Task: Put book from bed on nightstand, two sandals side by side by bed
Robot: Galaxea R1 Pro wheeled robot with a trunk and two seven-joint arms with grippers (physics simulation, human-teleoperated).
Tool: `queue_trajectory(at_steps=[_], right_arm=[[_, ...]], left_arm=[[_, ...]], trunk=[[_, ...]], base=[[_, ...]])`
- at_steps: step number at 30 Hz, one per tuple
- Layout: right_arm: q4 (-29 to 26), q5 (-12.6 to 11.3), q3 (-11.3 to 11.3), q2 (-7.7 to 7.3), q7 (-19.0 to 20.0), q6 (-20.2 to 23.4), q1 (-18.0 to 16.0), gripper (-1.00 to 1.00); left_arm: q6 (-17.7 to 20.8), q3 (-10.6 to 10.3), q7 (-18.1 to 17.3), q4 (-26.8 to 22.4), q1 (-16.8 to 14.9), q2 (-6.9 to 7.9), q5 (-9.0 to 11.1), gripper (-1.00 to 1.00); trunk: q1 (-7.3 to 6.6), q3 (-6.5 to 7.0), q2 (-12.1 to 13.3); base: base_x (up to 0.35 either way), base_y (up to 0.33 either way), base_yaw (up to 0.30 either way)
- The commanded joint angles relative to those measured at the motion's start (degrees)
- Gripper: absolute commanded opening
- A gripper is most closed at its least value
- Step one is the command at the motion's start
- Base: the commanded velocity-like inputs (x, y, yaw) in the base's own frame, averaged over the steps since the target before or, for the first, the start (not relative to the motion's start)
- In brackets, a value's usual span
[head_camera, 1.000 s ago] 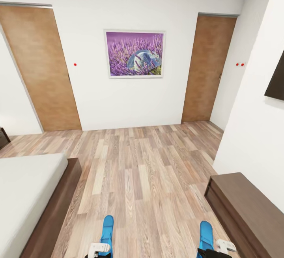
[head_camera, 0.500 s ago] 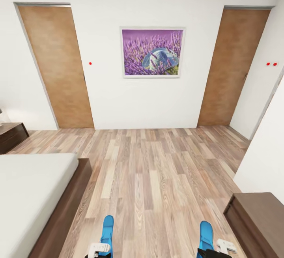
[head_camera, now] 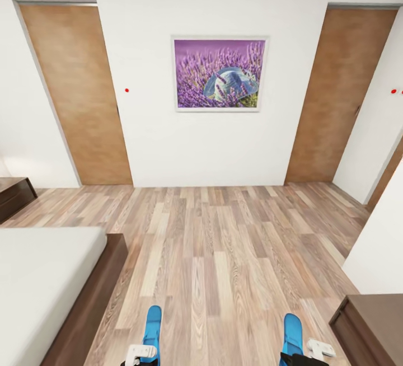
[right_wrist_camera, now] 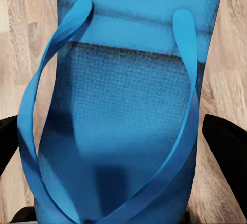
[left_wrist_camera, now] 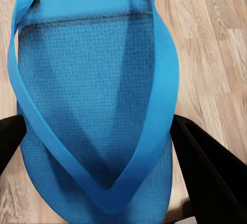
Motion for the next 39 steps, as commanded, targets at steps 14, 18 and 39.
queue_trajectory(at_steps=[14,18,39], right_arm=[[0.1,-0.5,0.4,-0.03,0.1,-0.1,-0.1,-1.0],[0.1,-0.5,0.4,-0.03,0.1,-0.1,-0.1,-1.0],[0.1,-0.4,0.4,-0.03,0.1,-0.1,-0.1,-1.0]], left_arm=[[-0.1,-0.3,-0.2,0.1,-0.1,0.04,0.6,-1.0],[-0.1,-0.3,-0.2,0.1,-0.1,0.04,0.6,-1.0],[-0.1,-0.3,-0.2,0.1,-0.1,-0.05,0.6,-1.0]], trunk=[[0.04,-0.08,-0.1],[0.04,-0.08,-0.1],[0.04,-0.08,-0.1]], base=[[0.325,0.0,0.0],[0.325,0.0,0.0],[0.325,0.0,0.0]])
